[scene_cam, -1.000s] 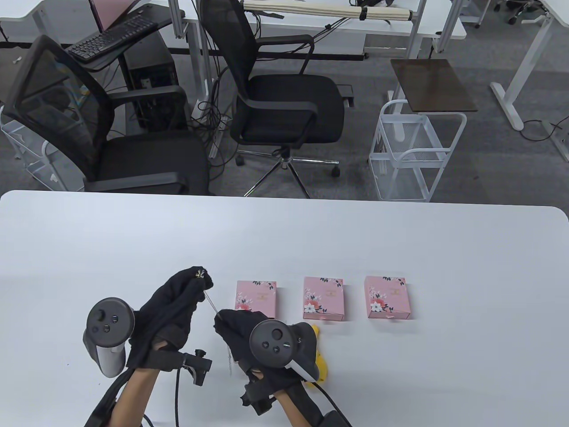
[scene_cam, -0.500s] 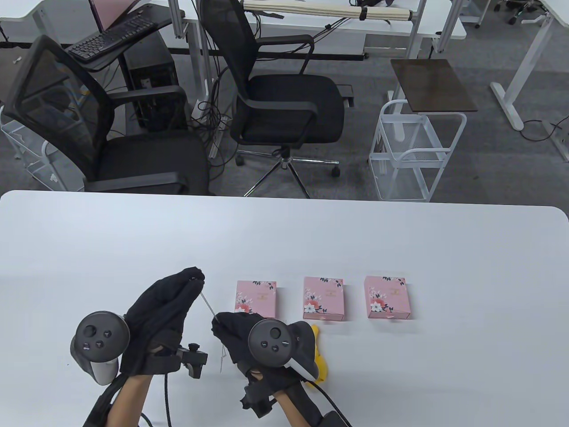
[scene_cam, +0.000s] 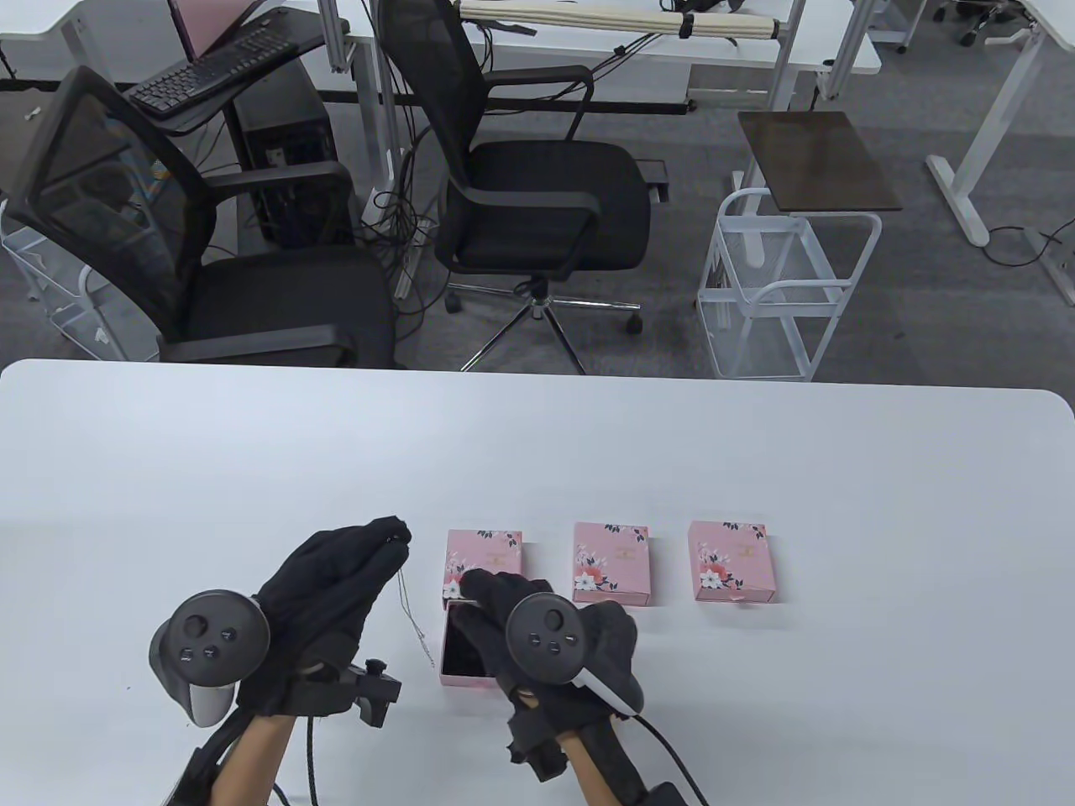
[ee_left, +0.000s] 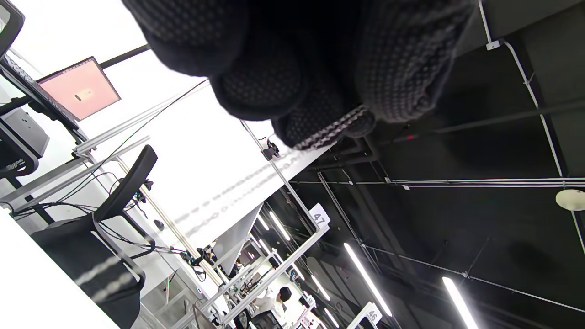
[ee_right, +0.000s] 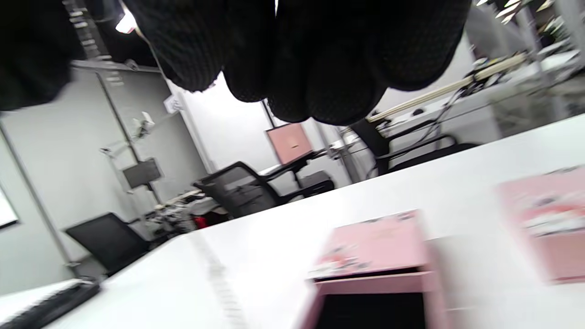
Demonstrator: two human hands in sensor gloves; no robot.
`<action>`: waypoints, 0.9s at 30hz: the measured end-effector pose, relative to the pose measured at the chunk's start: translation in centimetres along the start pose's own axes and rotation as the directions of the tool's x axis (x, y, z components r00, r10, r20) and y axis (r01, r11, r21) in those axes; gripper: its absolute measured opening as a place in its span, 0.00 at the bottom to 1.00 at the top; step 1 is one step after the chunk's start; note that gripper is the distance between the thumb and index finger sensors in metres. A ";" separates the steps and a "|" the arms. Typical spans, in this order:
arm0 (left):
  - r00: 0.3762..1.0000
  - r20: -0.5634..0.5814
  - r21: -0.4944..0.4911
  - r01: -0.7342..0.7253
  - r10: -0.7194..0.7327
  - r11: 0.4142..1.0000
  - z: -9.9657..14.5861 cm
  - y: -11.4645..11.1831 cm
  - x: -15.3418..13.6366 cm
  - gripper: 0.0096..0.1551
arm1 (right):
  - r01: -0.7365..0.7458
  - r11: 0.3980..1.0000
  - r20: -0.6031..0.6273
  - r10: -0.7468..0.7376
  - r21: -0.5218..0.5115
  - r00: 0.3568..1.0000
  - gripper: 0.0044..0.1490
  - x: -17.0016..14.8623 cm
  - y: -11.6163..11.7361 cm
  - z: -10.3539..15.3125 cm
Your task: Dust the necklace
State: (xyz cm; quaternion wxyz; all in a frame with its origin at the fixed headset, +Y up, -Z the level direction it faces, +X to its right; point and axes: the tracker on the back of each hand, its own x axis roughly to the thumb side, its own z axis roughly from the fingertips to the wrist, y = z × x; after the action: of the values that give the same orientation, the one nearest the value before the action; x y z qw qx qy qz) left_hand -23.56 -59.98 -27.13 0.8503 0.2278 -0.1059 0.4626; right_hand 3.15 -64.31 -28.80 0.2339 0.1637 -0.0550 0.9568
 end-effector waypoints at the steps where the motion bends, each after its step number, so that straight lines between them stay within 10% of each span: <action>1: 1.000 0.001 -0.005 -0.004 0.004 1.000 0.0 0.1 0.0 0.18 | -0.044 0.999 -0.022 0.043 -0.001 0.999 0.28 -0.9 -0.3 0.3; 16: 0.999 0.017 -0.027 -0.027 0.027 0.999 0.1 0.2 0.0 0.19 | -0.426 0.748 -0.073 0.531 0.509 0.844 0.39 -8.3 7.5 2.3; 27: 0.999 0.015 -0.059 -0.045 0.046 0.997 -0.1 0.2 -0.1 0.19 | -0.257 0.930 -0.109 0.293 0.261 0.950 0.33 -6.9 5.2 1.5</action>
State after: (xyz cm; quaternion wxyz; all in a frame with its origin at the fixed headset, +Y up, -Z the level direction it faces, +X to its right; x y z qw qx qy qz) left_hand -23.80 -59.93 -27.18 0.8450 0.2043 -0.1316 0.4764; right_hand 6.98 -72.18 -29.85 0.0787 0.1114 0.0575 0.9890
